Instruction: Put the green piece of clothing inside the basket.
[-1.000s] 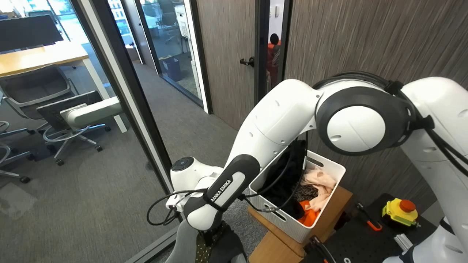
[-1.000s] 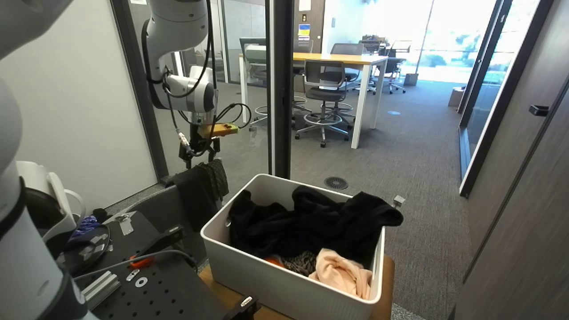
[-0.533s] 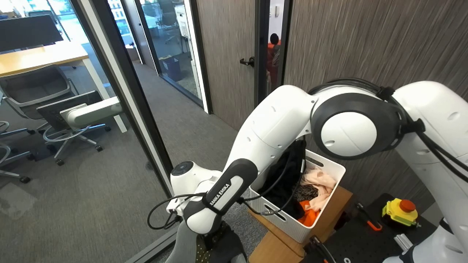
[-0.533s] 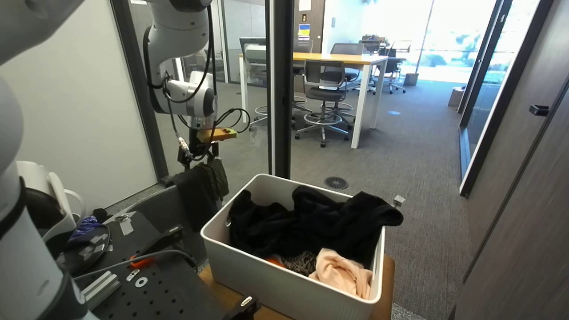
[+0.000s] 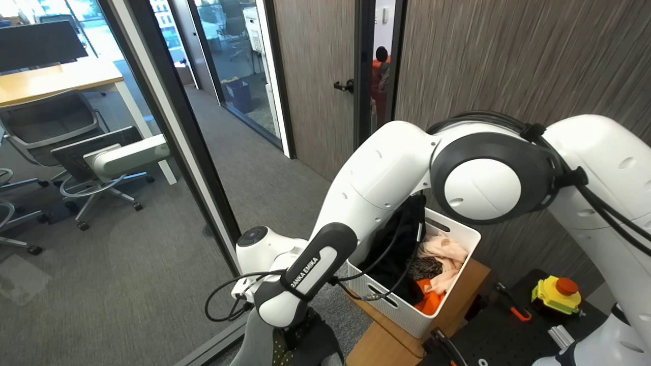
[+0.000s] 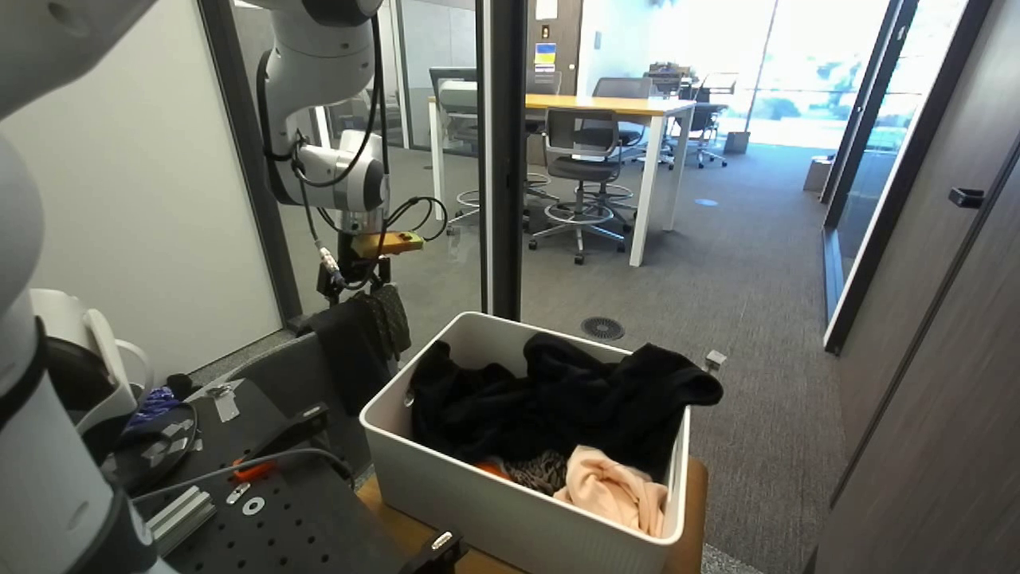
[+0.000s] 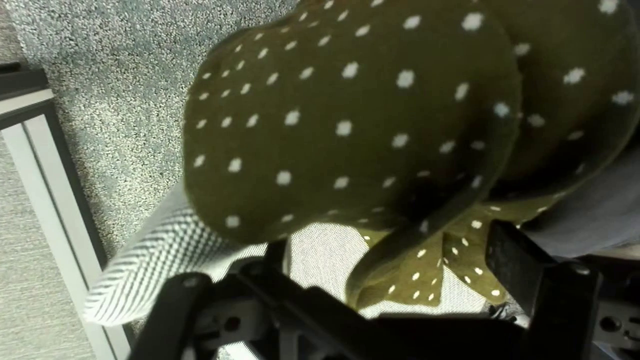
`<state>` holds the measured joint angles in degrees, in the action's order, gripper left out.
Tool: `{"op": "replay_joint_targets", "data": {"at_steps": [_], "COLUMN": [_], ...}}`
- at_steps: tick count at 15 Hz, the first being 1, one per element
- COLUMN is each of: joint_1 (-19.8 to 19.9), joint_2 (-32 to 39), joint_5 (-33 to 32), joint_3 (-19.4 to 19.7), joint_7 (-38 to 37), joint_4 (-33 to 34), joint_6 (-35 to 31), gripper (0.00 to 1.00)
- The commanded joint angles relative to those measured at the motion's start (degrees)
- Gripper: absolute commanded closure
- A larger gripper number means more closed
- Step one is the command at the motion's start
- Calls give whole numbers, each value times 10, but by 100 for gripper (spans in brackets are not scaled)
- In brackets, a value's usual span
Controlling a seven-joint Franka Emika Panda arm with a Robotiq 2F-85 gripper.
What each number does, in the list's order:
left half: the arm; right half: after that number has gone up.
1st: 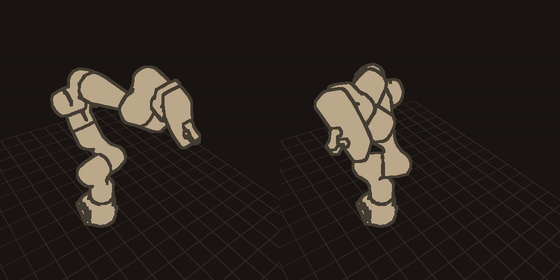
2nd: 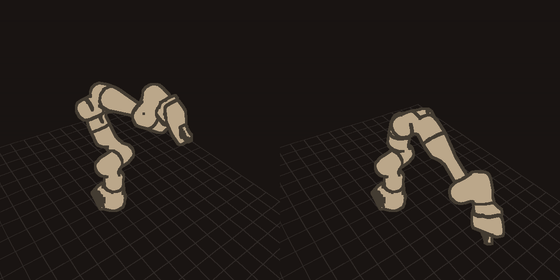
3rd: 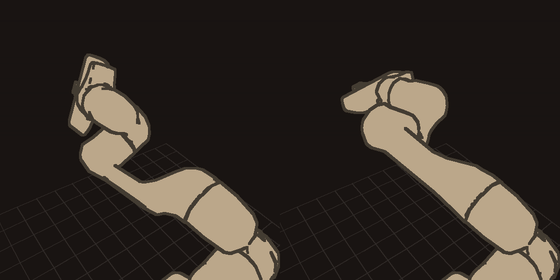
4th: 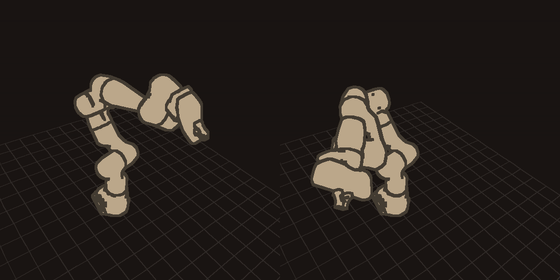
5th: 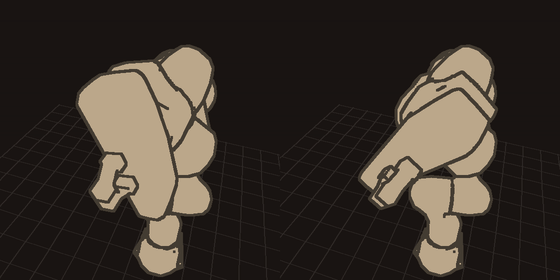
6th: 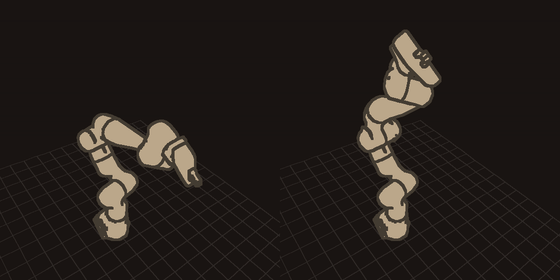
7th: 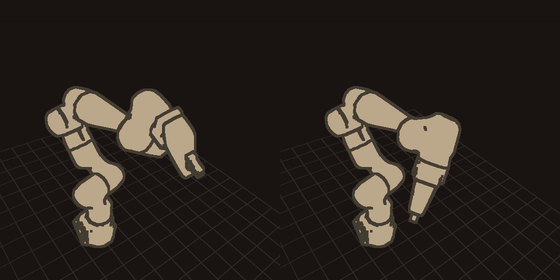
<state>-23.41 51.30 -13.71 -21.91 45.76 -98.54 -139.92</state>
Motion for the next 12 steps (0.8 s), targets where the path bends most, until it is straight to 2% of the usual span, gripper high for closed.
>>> {"op": "replay_joint_targets", "data": {"at_steps": [1,6,7,8,12], "joint_1": [-6,-5,-5,-5,-5], "joint_2": [12,15,15,15,17], "joint_5": [-9,-10,-10,-10,-11], "joint_3": [3,3,3,3,3], "joint_7": [-2,2,2,2,3], "joint_4": [23,26,27,26,26], "joint_6": [19,22,23,22,24], "gripper": [0,0,25,25,58]}}
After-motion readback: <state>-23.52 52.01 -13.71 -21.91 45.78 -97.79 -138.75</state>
